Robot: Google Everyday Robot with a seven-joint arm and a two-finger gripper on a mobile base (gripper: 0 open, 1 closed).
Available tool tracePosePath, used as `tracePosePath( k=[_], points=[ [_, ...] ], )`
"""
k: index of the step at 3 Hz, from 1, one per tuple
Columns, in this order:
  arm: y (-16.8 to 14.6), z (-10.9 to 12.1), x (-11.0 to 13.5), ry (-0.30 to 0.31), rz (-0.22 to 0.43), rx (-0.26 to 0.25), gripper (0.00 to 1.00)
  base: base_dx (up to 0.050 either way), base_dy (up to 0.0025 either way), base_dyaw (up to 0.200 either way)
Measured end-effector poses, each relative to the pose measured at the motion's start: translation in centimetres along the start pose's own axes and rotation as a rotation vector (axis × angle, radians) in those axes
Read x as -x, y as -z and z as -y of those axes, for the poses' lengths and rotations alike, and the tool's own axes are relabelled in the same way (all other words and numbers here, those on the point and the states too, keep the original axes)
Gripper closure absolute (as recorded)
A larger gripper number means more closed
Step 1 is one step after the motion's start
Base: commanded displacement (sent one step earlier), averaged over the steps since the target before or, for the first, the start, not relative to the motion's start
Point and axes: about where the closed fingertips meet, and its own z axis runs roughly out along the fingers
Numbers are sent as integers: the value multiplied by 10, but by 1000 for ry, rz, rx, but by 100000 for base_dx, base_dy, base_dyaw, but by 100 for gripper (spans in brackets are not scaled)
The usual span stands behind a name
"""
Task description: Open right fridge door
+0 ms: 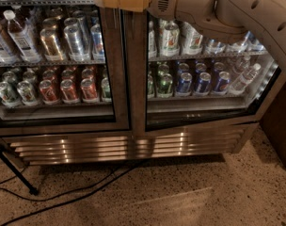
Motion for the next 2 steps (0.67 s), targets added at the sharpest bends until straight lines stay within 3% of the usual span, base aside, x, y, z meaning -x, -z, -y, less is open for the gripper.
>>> tracePosePath(
  k=[1, 2],
  points=[
    [0, 0, -1, 0, 0, 0, 0, 0, 0, 0],
    [7, -7, -1, 13, -12, -52, 0, 0, 0, 0]
  ],
)
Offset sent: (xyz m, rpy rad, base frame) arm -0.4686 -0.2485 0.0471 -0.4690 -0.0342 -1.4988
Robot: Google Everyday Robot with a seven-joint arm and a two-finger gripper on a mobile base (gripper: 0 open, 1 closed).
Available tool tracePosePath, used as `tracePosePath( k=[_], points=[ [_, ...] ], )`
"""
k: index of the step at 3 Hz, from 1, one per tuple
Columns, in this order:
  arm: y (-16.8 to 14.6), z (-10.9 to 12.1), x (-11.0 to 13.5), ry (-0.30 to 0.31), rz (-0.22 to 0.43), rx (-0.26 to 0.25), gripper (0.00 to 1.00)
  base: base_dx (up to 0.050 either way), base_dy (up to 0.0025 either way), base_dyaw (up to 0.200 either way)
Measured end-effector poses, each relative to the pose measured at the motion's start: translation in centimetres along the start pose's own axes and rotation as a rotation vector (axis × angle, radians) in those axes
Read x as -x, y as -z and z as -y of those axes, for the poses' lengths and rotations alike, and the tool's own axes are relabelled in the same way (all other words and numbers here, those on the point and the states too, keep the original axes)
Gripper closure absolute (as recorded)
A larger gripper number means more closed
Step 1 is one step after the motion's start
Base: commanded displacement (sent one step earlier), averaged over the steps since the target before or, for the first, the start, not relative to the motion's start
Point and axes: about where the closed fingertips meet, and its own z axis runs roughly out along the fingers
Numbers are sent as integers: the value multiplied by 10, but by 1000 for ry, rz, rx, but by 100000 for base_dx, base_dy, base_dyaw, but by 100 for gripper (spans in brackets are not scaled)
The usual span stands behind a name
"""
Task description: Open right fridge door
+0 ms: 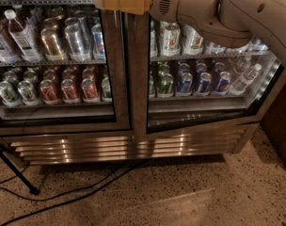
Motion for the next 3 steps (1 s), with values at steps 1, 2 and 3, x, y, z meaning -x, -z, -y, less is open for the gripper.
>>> tracePosePath(
  k=[1, 2, 3],
  points=[
    [0, 0, 0, 0, 0, 0, 0, 0, 0, 0],
    [-6, 0, 1, -4, 3, -14, 0, 0, 0, 0],
    [-3, 16, -6, 54, -40, -131, 0, 0, 0, 0]
  ],
)
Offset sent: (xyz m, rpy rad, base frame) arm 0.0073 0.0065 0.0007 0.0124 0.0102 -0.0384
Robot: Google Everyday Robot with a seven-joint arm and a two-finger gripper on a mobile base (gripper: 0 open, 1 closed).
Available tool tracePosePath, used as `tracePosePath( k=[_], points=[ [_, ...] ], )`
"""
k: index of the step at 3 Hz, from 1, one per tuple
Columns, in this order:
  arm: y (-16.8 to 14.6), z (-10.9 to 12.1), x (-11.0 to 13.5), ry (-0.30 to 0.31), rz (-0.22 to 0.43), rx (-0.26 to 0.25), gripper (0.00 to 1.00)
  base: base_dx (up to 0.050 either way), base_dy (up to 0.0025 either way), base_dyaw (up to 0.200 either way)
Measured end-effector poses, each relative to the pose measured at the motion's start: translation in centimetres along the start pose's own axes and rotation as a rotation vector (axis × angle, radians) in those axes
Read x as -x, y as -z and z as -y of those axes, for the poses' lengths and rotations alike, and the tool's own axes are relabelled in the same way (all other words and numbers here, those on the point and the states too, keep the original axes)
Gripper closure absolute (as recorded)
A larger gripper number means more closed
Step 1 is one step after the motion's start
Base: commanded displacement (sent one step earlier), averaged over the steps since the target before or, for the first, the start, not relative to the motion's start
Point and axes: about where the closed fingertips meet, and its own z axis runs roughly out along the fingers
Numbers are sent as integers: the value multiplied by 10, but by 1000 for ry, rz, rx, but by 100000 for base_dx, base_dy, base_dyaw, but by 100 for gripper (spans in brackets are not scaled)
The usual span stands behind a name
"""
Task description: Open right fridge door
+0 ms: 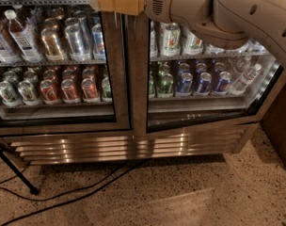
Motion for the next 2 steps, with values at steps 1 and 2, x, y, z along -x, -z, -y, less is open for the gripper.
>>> tracePosePath(
  k=[1, 2],
  points=[
    [0, -1, 0, 0, 0, 0, 0, 0, 0, 0],
    [4, 4, -1, 10, -14, -30, 0, 0, 0, 0]
  ],
)
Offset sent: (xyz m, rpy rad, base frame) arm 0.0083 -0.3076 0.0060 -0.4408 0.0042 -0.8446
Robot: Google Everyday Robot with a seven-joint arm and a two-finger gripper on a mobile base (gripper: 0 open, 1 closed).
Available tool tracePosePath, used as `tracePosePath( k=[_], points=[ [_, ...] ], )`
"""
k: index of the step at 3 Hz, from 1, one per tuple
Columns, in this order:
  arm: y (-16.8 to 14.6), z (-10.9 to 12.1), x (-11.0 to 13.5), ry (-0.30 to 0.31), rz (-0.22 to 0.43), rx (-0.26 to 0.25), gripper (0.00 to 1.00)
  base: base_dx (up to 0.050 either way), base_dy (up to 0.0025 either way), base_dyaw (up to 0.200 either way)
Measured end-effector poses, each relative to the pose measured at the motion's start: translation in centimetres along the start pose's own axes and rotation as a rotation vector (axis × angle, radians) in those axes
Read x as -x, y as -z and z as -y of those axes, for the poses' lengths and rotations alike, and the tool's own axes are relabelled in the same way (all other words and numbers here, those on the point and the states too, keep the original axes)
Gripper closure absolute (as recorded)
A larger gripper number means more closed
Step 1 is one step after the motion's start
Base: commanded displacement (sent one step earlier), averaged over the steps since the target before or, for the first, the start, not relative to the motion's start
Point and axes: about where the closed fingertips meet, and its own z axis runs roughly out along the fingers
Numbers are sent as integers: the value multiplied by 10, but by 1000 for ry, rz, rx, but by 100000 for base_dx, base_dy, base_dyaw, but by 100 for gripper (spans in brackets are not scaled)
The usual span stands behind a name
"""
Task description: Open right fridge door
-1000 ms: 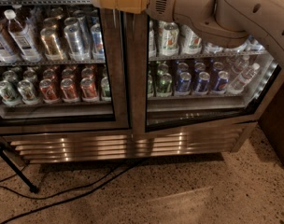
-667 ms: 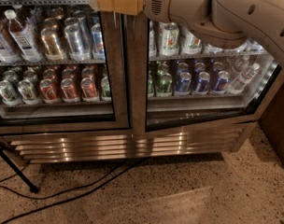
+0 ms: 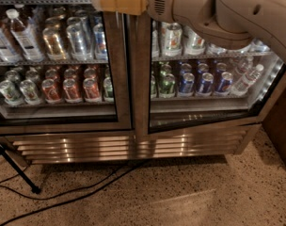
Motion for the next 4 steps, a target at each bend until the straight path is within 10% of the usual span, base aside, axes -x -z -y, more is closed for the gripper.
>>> tracePosePath(
  k=[4],
  points=[
    [-2, -6, -1, 3, -6, -13, 0, -1250, 0, -2]
  ],
)
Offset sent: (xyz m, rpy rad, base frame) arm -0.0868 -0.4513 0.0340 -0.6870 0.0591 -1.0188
